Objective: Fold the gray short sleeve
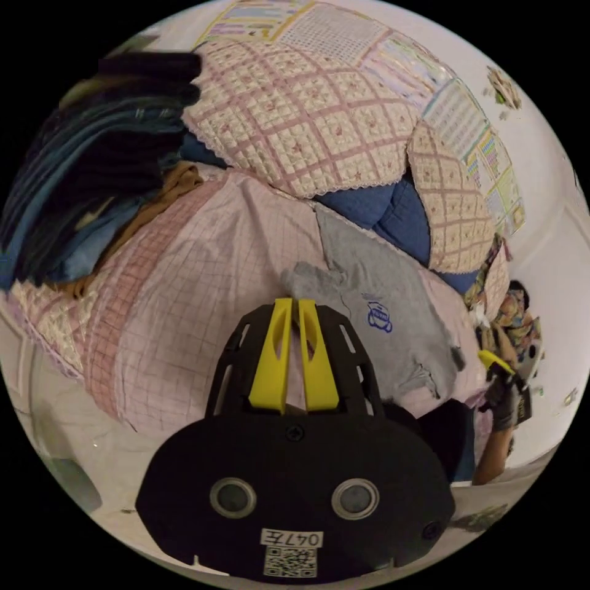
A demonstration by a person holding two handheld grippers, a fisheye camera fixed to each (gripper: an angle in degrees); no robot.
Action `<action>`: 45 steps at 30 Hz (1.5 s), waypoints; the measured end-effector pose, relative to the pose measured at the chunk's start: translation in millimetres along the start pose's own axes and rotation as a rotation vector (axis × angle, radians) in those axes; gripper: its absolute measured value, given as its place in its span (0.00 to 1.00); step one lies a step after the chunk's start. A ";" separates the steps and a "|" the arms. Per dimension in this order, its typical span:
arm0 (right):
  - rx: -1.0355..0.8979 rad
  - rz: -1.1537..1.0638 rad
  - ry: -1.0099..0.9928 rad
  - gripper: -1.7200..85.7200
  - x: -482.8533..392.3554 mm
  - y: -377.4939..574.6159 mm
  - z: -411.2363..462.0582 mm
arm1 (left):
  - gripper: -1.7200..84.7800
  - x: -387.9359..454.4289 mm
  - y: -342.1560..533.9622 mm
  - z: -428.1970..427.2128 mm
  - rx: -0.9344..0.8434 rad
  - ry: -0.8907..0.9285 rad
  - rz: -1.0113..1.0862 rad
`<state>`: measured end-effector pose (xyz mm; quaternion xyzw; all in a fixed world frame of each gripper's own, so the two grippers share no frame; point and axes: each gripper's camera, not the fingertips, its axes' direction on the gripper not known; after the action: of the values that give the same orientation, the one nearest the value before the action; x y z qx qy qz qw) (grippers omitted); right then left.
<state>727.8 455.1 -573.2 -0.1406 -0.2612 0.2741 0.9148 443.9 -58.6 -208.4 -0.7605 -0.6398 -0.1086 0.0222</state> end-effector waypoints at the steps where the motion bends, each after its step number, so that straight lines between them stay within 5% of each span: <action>1: 0.024 0.042 0.029 0.03 10.5 12.3 -15.9 | 0.01 15.3 -3.4 -2.1 0.007 -0.023 0.044; 6: 0.048 0.144 0.062 0.02 37.5 47.8 -44.2 | 0.02 174.4 -21.0 14.1 -0.086 -0.021 0.585; 10: 0.026 0.169 0.040 0.03 42.5 60.2 -37.3 | 0.05 231.7 -17.4 58.9 -0.256 -0.016 0.763; 18: -0.073 0.014 0.006 0.06 3.6 19.5 5.7 | 0.13 149.1 -47.7 1.1 -0.151 0.084 0.500; 27: -0.107 -0.078 -0.031 0.06 -43.3 -22.6 58.4 | 0.13 102.4 -47.1 21.2 -0.244 -0.025 0.562; 32: -0.150 -0.113 -0.040 0.05 -62.8 -56.3 86.5 | 0.07 68.0 -70.9 48.7 -0.349 0.076 0.429; 45: -0.399 -0.350 0.064 0.01 -143.7 -199.5 287.6 | 0.02 -65.8 -75.1 8.4 -0.229 0.458 0.042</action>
<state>551.1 243.6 -314.0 -0.2795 -0.3016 0.0504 0.9102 361.2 -107.3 -237.2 -0.7268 -0.5858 -0.3491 0.0824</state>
